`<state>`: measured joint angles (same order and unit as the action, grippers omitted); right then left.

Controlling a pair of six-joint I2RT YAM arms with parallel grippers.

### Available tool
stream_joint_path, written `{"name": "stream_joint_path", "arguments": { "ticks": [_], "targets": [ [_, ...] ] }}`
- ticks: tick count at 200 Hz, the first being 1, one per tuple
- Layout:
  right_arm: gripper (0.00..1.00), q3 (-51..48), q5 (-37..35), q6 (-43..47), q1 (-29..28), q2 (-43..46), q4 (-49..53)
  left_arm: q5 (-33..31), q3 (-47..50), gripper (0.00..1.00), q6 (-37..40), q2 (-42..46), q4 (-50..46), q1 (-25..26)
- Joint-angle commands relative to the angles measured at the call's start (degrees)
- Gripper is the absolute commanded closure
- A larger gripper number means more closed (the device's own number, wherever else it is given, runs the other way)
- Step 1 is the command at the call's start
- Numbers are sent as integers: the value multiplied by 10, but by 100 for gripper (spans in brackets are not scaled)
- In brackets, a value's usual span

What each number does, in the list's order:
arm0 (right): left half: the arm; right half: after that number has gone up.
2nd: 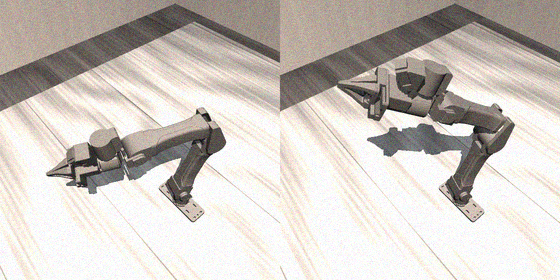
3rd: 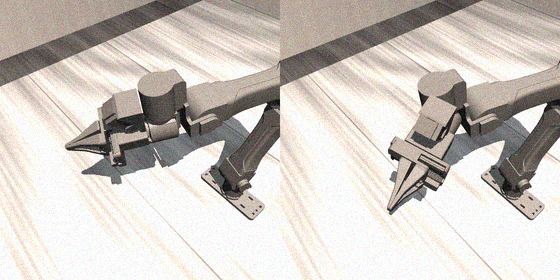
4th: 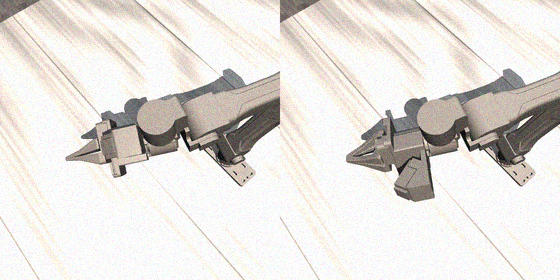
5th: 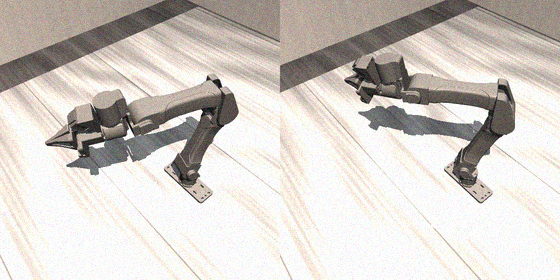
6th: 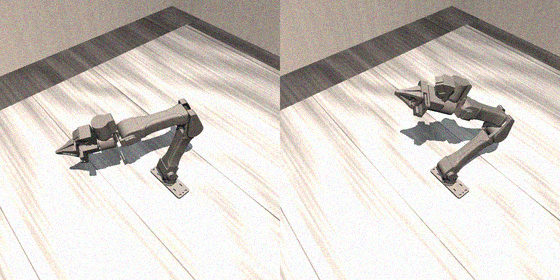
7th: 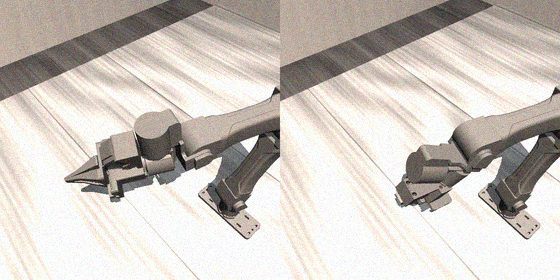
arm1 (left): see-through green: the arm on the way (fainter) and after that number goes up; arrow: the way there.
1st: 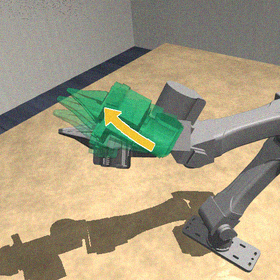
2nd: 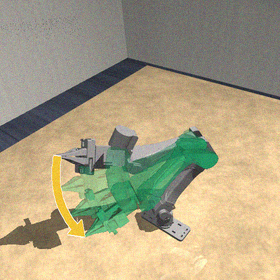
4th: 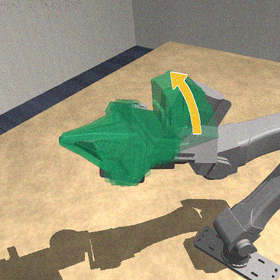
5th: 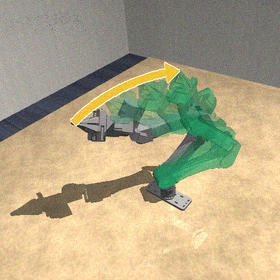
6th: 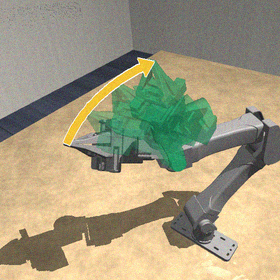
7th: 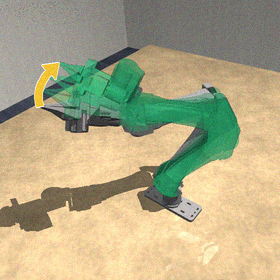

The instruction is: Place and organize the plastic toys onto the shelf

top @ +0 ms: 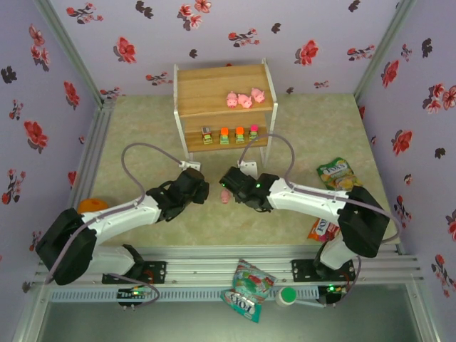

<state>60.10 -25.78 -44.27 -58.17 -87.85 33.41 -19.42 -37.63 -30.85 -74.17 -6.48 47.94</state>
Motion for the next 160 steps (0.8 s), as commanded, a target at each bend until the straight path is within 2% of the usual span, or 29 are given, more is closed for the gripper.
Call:
{"name": "stream_joint_path", "arguments": {
  "ticks": [1, 105, 160],
  "targets": [
    [71, 36, -34, 17, -5, 32, 42, 17, -6, 49, 15, -13, 15, -4],
    [72, 151, -54, 65, -5, 65, 107, 65, -24, 49, 34, -50, 22, -2],
    [72, 215, -52, 101, -5, 64, 120, 68, -28, 49, 38, -53, 22, 0]
  ]
}}
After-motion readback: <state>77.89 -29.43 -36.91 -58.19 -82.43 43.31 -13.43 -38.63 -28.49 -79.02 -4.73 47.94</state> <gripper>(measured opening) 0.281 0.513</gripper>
